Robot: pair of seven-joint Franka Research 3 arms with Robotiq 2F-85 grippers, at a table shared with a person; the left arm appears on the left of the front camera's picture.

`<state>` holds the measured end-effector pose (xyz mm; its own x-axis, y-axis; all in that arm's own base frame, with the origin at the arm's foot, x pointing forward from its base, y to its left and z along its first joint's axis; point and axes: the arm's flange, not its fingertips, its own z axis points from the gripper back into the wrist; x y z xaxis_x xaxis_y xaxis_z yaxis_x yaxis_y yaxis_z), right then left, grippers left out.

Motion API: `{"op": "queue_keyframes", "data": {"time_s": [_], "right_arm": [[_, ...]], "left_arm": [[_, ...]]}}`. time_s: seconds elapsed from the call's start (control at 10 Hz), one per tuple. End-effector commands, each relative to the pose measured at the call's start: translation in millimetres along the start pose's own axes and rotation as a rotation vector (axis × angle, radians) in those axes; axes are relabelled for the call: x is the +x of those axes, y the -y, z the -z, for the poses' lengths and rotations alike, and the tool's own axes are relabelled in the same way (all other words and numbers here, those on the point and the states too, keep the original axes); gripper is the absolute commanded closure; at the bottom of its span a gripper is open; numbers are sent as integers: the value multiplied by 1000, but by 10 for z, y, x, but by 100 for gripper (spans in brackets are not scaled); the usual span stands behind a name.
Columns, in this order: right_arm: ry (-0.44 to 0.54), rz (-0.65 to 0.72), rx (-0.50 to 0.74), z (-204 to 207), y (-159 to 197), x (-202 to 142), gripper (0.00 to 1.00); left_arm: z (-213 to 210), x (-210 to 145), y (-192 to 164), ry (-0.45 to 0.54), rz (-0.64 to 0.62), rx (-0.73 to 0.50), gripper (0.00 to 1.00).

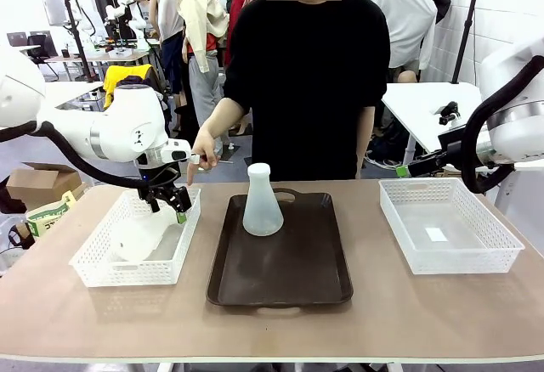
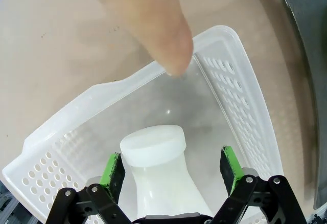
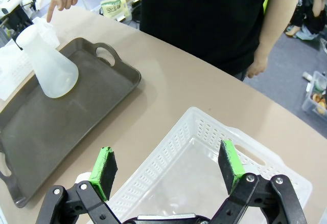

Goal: Prepare the laboratory tools.
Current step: Pick up the Big flask that the person points to.

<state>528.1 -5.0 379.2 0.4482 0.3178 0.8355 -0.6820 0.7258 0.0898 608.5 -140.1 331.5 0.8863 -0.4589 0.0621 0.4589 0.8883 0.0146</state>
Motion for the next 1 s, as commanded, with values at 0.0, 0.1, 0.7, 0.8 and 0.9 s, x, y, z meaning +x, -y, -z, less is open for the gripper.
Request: {"op": "queue_keyframes", "data": {"time_s": [0.0, 0.1, 0.7, 0.8, 0.9], "right_arm": [[-5, -3, 1, -6, 3, -4, 0], [-5, -3, 1, -6, 3, -4, 0], [-5, -3, 1, -6, 3, -4, 0], [-5, -3, 1, -6, 3, -4, 0], [-5, -3, 1, -6, 3, -4, 0]], "left_arm": [[-15, 52, -8, 11, -13, 50, 31], [-50, 49, -9, 9, -13, 56, 48], [57, 16, -53, -42, -34, 37, 100], [101, -16, -66, -55, -55, -2, 100], [161, -78, -90, -98, -71, -47, 100]]}}
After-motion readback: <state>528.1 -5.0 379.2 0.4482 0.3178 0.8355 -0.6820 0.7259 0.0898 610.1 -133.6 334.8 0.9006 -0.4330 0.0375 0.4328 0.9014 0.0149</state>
